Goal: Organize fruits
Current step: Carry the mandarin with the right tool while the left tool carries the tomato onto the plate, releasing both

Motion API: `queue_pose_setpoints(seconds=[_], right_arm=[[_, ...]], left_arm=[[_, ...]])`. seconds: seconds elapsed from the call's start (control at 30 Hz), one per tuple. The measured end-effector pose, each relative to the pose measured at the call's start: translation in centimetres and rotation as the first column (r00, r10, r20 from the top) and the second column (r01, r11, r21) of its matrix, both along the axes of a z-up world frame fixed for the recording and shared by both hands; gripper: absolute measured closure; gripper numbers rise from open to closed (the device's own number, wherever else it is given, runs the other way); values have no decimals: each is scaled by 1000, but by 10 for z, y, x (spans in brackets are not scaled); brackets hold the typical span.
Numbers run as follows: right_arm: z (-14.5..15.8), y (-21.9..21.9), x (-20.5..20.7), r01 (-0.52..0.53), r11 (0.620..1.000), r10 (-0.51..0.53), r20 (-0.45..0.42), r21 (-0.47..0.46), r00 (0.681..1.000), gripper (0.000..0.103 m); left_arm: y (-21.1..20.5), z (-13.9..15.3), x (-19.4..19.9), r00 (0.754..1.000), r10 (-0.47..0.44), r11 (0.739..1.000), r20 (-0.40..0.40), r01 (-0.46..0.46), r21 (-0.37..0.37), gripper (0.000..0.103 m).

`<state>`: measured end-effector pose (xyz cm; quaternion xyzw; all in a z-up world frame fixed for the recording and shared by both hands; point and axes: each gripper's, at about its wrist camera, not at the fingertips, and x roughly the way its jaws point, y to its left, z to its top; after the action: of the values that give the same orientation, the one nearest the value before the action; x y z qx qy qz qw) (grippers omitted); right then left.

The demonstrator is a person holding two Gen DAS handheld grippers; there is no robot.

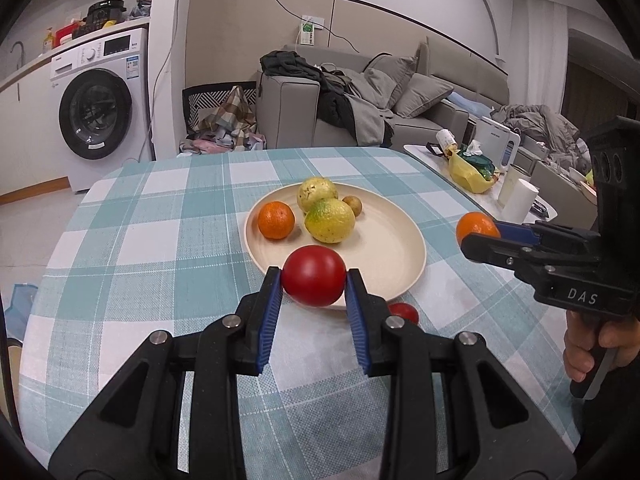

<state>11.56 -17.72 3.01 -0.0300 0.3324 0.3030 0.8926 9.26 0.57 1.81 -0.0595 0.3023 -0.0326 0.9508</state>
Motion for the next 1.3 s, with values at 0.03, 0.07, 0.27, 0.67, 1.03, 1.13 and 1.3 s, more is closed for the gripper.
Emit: queue_pose_setpoints(seconds=[0.03, 0.07, 0.27, 0.67, 1.03, 1.13, 1.3], right_arm=[[1, 0, 1, 0, 1000, 0, -3, 8, 1000, 60], [1, 0, 2, 0, 1000, 0, -4, 12, 1000, 60], [6, 2, 12, 16, 999, -16, -11, 30, 1000, 60], [10, 6, 35, 53, 996, -50, -45, 67, 998, 60], [7, 8, 47, 87, 991, -83, -46, 97, 996, 60], [4, 9, 49, 97, 989, -93, -45, 107, 995, 60], [-2, 12, 54, 108, 988, -105, -36, 106, 994, 60]], left_arm=[[0, 0, 2, 1000, 1, 1000, -2, -1, -2, 74], [1, 1, 4, 1000, -1, 1000, -3, 1, -2, 74], [-3, 12, 12, 1000, 0, 1000, 15, 0, 20, 74], [-5, 24, 27, 1000, 2, 999, 26, -3, 36, 74], [-3, 24, 36, 1000, 13, 999, 22, -13, 32, 74], [-2, 21, 39, 1000, 15, 1000, 25, -15, 20, 74], [-1, 13, 48, 999, 27, 1000, 25, -27, 11, 74]])
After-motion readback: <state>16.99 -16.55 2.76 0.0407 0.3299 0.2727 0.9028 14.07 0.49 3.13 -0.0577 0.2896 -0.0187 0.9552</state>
